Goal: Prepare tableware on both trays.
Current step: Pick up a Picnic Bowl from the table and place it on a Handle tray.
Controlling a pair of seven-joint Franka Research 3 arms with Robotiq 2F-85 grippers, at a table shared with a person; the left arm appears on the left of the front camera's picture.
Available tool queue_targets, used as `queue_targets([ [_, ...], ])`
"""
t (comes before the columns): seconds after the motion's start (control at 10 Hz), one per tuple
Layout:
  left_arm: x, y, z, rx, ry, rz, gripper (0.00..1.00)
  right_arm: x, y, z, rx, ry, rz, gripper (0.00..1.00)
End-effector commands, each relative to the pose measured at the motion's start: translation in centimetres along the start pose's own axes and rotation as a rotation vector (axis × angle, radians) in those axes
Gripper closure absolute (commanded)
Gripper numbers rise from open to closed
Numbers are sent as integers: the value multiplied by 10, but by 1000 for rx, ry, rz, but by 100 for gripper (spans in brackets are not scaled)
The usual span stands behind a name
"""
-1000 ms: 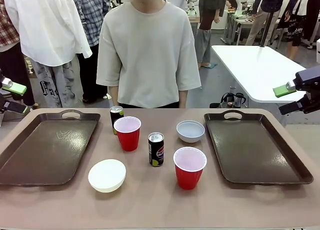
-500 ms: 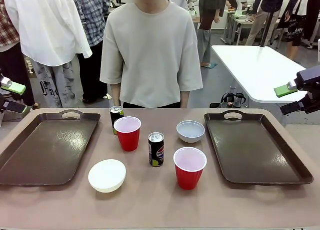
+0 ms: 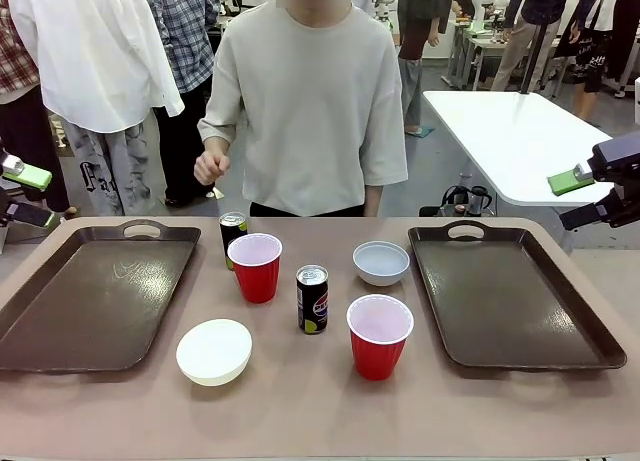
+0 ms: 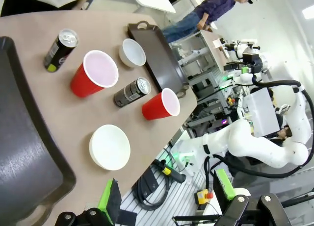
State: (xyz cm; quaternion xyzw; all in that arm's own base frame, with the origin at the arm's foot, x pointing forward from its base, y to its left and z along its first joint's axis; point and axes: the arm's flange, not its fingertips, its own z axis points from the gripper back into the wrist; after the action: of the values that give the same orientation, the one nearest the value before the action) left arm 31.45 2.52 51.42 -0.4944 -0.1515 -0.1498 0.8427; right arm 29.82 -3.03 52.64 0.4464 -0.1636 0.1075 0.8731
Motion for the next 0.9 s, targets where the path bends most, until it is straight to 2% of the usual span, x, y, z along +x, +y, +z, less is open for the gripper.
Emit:
queue_targets([
  [0.0, 1, 1, 0, -18, -15, -23, 0, 0, 0, 0, 0, 0, 0, 0],
  [0.1, 1, 1, 0, -18, -15, -23, 0, 15, 13, -4, -108, 15, -7, 0],
  [0.3, 1, 1, 0, -18, -15, -23, 0, 64, 54, -36, -466, 26, -22, 0],
  [0.4, 1, 1, 0, -18, -15, -23, 0, 93, 80, -61, -603, 49, -21, 0],
  [0.6, 1, 1, 0, -18, -15, -23, 0, 132, 95, -110, -776, 90, -40, 0],
  [0.8, 1, 1, 0, -18, -15, -23, 0, 165, 82, -162, -866, 96, -104, 0],
])
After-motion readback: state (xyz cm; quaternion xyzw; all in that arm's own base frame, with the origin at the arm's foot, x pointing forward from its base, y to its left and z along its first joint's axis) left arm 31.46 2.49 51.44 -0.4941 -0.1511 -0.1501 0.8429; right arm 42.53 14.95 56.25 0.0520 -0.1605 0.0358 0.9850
